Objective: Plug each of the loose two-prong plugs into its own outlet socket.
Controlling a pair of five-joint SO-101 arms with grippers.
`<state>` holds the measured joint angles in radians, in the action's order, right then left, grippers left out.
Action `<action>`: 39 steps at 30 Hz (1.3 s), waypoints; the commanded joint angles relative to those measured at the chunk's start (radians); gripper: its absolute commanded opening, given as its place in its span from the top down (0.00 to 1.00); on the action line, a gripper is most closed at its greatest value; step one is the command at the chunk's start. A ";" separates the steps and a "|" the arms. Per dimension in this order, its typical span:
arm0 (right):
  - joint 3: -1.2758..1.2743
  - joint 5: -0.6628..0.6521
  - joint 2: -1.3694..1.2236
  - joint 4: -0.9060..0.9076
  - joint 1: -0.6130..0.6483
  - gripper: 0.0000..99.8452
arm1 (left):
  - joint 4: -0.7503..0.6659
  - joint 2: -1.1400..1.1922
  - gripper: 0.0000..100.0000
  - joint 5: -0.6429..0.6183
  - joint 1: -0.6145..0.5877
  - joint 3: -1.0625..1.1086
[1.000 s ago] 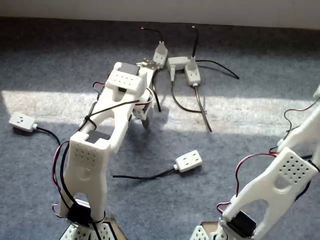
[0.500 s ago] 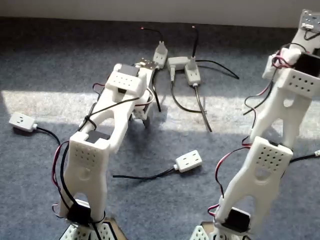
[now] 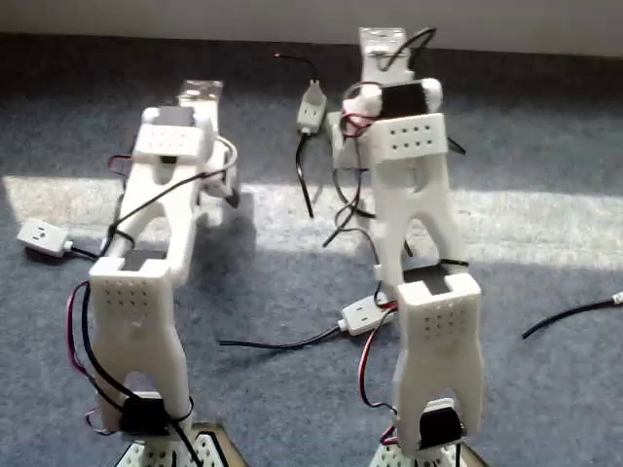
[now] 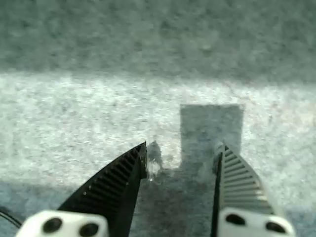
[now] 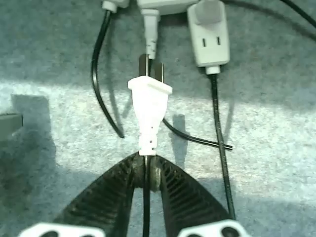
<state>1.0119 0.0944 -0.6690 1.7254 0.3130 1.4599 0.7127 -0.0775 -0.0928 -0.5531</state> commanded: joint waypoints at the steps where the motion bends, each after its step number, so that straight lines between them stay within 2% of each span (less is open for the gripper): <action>1: -0.005 0.014 0.074 0.038 0.186 0.99 | 0.046 -0.050 0.78 -0.037 -0.234 -0.151; 5: -0.001 0.100 0.035 0.030 0.363 0.99 | 0.043 -0.047 0.78 -0.038 -0.437 -0.226; 10: 0.001 0.103 -0.102 -0.058 0.509 0.99 | 0.043 -0.047 0.78 -0.037 -0.582 -0.234; 14: 0.005 0.103 -0.222 -0.116 0.599 0.98 | 0.038 -0.047 0.78 -0.035 -0.647 -0.234; 16: 0.007 0.103 -0.249 -0.131 0.625 0.93 | 0.018 -0.047 0.78 -0.032 -0.656 -0.232; 20: 0.033 0.103 -0.231 -0.136 0.624 0.83 | 0.025 -0.051 0.78 0.058 -0.636 -0.234; 22: 0.077 0.101 -0.203 -0.116 0.585 0.82 | 0.058 -0.054 0.78 0.057 -0.615 -0.234; 25: 0.189 0.098 -0.156 -0.053 0.501 0.82 | 0.183 -0.056 0.78 0.055 -0.573 -0.236; 28: 0.325 0.026 -0.104 0.035 0.383 0.82 | 0.302 -0.056 0.78 0.040 -0.519 -0.229; 33: 0.367 -0.025 0.025 0.039 0.117 0.82 | 0.311 -0.056 0.78 -0.106 -0.475 -0.166; 39: 0.239 -0.046 0.179 0.041 -0.154 0.82 | 0.313 -0.058 0.78 -0.137 -0.358 -0.033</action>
<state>1.2958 0.0637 -0.6076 1.7223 0.2808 1.7576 0.7112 -0.1972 -0.5470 -0.6513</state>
